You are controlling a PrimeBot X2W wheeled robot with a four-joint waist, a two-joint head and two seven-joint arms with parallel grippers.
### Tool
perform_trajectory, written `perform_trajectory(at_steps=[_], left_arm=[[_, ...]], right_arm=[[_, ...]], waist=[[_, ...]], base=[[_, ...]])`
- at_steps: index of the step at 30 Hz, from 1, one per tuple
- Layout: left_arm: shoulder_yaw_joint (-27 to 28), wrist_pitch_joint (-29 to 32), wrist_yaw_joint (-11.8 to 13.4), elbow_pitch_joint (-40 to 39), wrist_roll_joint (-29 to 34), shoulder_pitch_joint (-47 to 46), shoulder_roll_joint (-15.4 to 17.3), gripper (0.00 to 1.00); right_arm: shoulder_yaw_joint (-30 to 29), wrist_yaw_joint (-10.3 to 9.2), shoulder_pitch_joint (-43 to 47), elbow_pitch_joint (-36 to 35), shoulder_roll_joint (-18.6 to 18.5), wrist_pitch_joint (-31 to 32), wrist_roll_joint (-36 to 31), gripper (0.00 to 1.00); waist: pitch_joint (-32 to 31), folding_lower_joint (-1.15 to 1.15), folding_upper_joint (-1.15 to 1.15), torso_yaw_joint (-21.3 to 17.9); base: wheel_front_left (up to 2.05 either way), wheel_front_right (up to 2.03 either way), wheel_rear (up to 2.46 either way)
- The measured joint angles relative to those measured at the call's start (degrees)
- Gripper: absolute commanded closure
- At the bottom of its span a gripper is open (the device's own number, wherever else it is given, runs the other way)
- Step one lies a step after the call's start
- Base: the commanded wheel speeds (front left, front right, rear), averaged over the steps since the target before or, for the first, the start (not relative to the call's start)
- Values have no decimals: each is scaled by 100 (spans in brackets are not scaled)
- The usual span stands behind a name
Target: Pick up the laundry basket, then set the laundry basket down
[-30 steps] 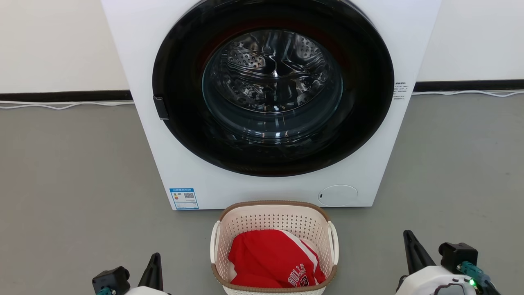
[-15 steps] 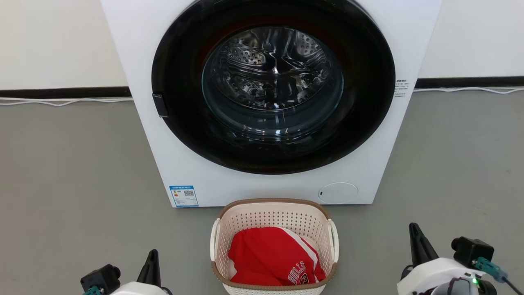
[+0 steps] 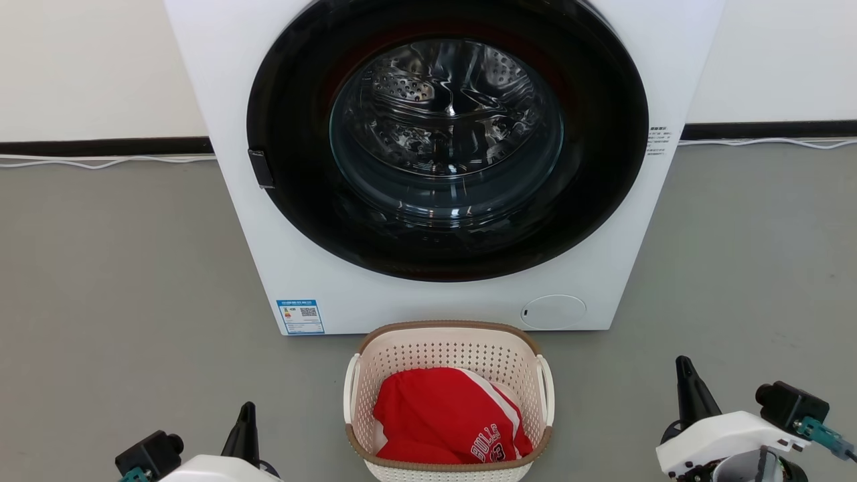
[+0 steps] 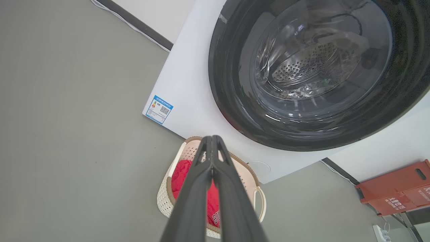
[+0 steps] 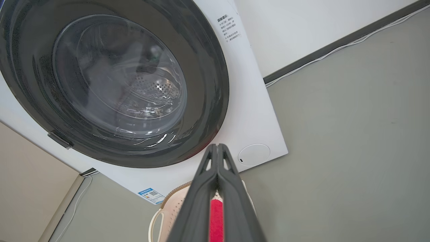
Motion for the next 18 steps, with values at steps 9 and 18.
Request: perform_trajectory(at_steps=[9, 18], left_arm=[[57, 143, -52, -122, -517, 0, 2, 100], [104, 308, -100, -230, -1046, -1, 4, 100]], right_arm=[[-13, 0, 3, -176, 0, 157, 643, 100], [-26, -3, 14, -320, 0, 276, 1278, 100]], waist=[[31, 0, 0, 2], [62, 0, 0, 4]], base=[[0, 0, 0], [0, 0, 0]])
